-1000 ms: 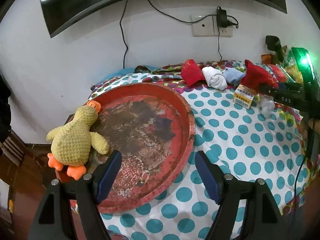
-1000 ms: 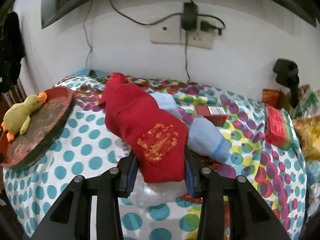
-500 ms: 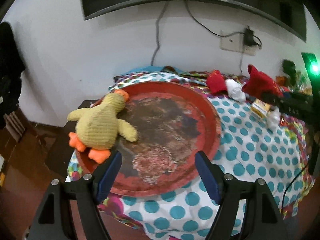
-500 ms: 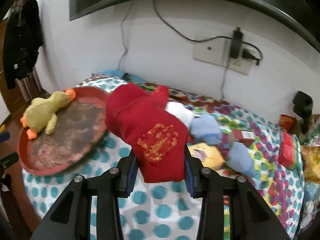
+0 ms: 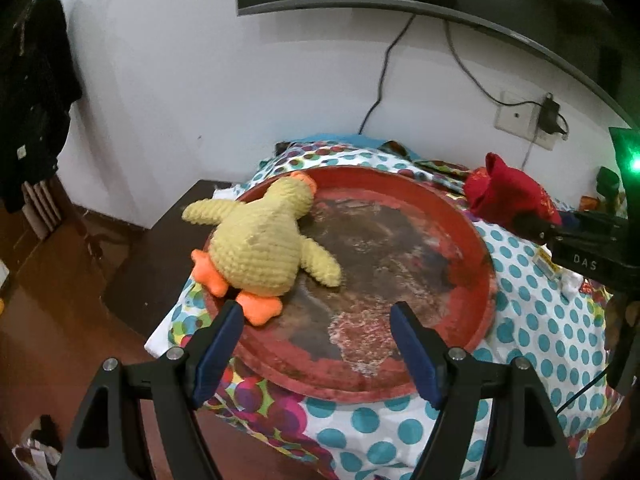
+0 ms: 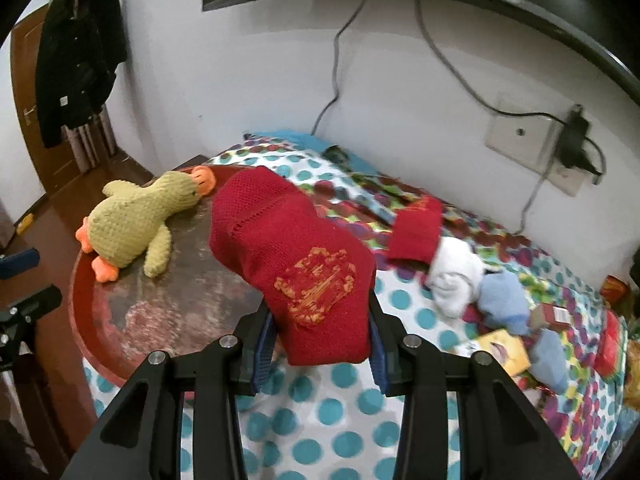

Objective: Organize objects
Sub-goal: 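Carry the red sock onto the red tray and open the right tool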

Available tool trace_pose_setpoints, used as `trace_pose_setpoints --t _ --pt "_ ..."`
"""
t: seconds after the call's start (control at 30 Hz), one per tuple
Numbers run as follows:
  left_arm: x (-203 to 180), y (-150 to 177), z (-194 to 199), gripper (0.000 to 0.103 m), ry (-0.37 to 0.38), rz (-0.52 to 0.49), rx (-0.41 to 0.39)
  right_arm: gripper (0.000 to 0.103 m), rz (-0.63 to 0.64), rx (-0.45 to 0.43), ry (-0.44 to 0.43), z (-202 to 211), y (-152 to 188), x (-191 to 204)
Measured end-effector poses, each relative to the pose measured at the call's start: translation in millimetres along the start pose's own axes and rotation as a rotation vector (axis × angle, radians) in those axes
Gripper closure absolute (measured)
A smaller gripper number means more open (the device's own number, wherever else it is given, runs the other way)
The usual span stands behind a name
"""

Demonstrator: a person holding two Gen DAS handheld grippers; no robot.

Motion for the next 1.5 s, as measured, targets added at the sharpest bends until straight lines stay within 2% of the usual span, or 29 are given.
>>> trace_pose_setpoints --t 0.23,0.63,0.9,1.1,1.2,1.3,1.5 --pt "19 3 -10 0.025 -0.029 0.029 0.021 0.065 0.013 0.057 -0.058 -28 -21 32" --pt "38 6 -24 0.025 -0.022 0.079 0.055 0.065 0.01 0.143 -0.129 -85 -58 70" --pt "48 7 -27 0.025 -0.03 0.103 0.063 0.065 0.018 0.175 -0.132 -124 -80 82" --pt "53 8 -30 0.025 -0.02 0.126 0.076 0.065 0.059 0.176 -0.095 -148 -94 95" --pt "52 9 -29 0.025 0.0 0.129 0.075 0.065 0.055 0.194 -0.089 -160 -98 95" --pt "48 10 -30 0.025 -0.01 0.113 0.071 0.065 0.052 0.203 -0.077 -170 -101 94" --pt "46 14 -36 0.025 0.009 0.125 0.099 0.065 0.045 0.226 -0.07 -185 -102 92"
Point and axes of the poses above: each gripper's, at about its wrist camera, not at the fingertips, and z roughly against the way its jaws point, x to its left, y to its underside, the point moved 2 cm from there along -z, roughly the way its jaws point, and after that the axes turned 1 degree about -x, right-handed, at the moved point
